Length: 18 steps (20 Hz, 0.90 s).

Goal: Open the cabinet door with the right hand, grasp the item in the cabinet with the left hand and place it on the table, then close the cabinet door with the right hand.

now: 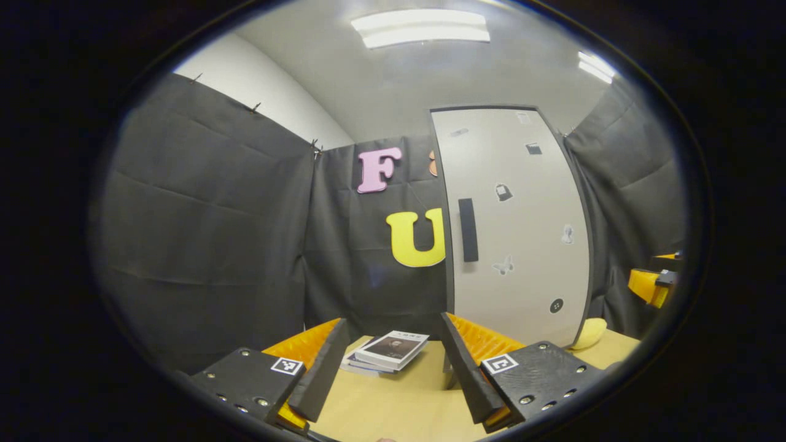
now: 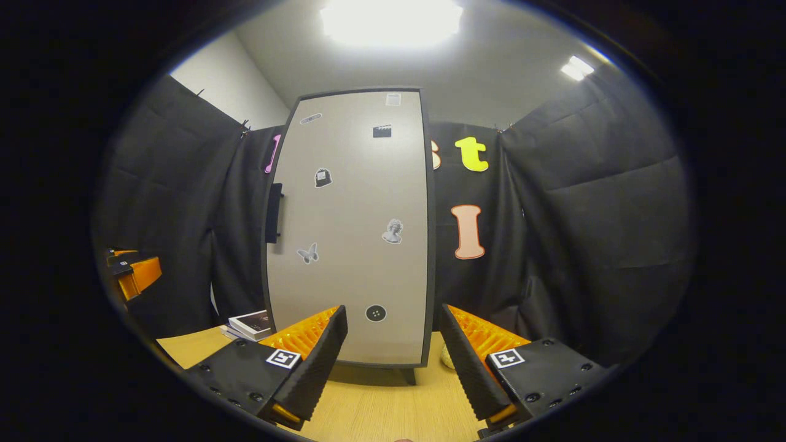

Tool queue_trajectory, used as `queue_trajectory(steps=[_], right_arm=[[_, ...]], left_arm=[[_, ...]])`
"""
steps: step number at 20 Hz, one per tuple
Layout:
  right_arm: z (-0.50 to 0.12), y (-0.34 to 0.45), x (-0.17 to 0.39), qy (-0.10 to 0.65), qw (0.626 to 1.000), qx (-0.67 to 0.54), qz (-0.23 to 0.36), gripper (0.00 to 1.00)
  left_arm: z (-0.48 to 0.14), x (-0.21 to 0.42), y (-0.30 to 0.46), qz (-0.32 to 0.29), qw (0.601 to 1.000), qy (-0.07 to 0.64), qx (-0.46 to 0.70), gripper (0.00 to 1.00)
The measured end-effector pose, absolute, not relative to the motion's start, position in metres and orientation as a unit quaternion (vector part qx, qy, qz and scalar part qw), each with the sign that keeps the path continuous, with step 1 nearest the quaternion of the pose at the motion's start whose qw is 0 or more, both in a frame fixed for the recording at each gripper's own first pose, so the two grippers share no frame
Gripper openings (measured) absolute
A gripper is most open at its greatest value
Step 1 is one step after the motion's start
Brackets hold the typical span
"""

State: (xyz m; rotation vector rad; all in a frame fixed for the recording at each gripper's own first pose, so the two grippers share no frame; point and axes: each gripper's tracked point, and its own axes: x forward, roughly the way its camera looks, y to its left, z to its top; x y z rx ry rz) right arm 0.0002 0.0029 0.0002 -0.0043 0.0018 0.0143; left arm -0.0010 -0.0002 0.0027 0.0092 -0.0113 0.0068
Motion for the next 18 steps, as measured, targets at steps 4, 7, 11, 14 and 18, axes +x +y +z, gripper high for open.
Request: queue_trajectory(steps=[4,7,11,14,18], right_arm=[[-0.001,0.004,0.004,0.002,1.0,-0.001,0.009,0.96],[0.001,0.006,0.003,0.003,1.0,0.001,0.011,0.96],[0.014,0.012,0.006,0.001,1.0,0.011,0.016,0.93],[0.033,0.024,0.017,-0.006,0.999,0.02,0.028,0.96],[0.062,0.047,0.04,-0.009,0.998,0.04,0.051,0.96]], left_arm=[[0.002,0.0,0.0,0.006,1.0,-0.006,0.005,0.89],[0.004,-0.001,0.0,0.008,1.0,-0.006,0.003,0.89],[0.004,-0.001,0.001,0.009,1.0,-0.009,0.005,0.89],[0.001,0.001,0.004,0.016,1.0,-0.008,0.005,0.89],[-0.006,0.004,0.008,0.028,1.0,0.0,0.0,0.89]])
